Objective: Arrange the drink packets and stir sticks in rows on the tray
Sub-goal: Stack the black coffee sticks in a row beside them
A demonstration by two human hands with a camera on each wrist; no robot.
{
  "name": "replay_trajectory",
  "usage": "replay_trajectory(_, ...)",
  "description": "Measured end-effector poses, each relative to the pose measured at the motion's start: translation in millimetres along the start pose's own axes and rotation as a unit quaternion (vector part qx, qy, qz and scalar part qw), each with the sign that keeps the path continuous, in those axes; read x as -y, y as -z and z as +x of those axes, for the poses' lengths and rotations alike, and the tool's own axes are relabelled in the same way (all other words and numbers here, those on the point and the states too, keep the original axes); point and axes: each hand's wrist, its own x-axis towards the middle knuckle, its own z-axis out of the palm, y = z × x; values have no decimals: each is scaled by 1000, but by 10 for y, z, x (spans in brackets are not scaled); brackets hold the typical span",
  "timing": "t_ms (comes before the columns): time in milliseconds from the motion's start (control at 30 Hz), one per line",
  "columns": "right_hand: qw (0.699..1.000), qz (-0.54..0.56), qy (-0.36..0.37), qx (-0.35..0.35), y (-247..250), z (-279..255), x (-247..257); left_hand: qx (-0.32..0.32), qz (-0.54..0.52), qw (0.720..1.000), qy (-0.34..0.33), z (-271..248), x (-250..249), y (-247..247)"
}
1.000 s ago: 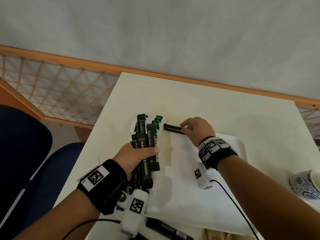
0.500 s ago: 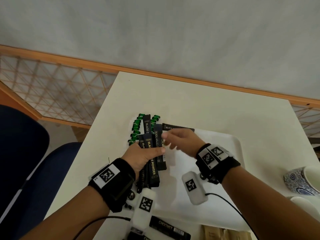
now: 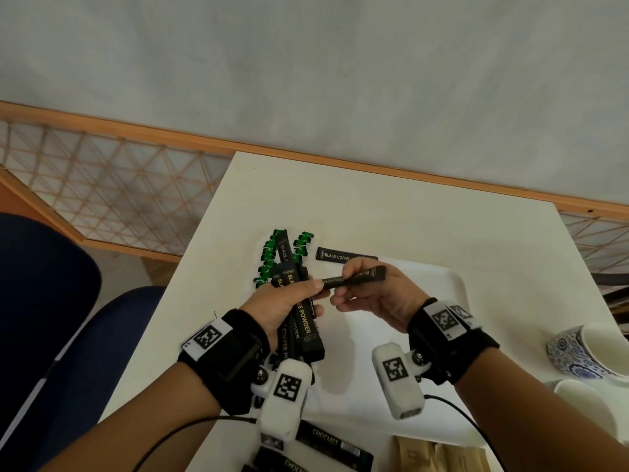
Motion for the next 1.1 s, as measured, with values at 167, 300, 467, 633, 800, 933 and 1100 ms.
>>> replay_trajectory(167, 999, -11, -11, -45, 69, -66, 21, -59, 26, 996, -67, 7, 37, 31)
replay_trajectory(300, 977, -209, -24, -45, 180, -63, 54, -96, 33, 989, -110, 0, 57, 20)
replay_trajectory(467, 931, -357, -48, -62, 240, -21, 41, -124, 18, 985, -121, 26, 93, 48)
replay_trajectory(633, 974, -181, 0, -140, 211, 30, -72, -128, -10, 985, -112, 39, 92, 28)
replay_trajectory(800, 977, 130, 24, -165, 63, 42, -155, -113, 14, 989, -99, 40, 127, -32)
replay_trajectory(933, 986, 91, 15, -137, -69, 78, -234, -91, 40, 991, -84, 11, 211, -131)
replay_trajectory(1100, 979, 3, 38, -200, 16, 172, -150, -65, 39, 996, -54, -10, 232, -122)
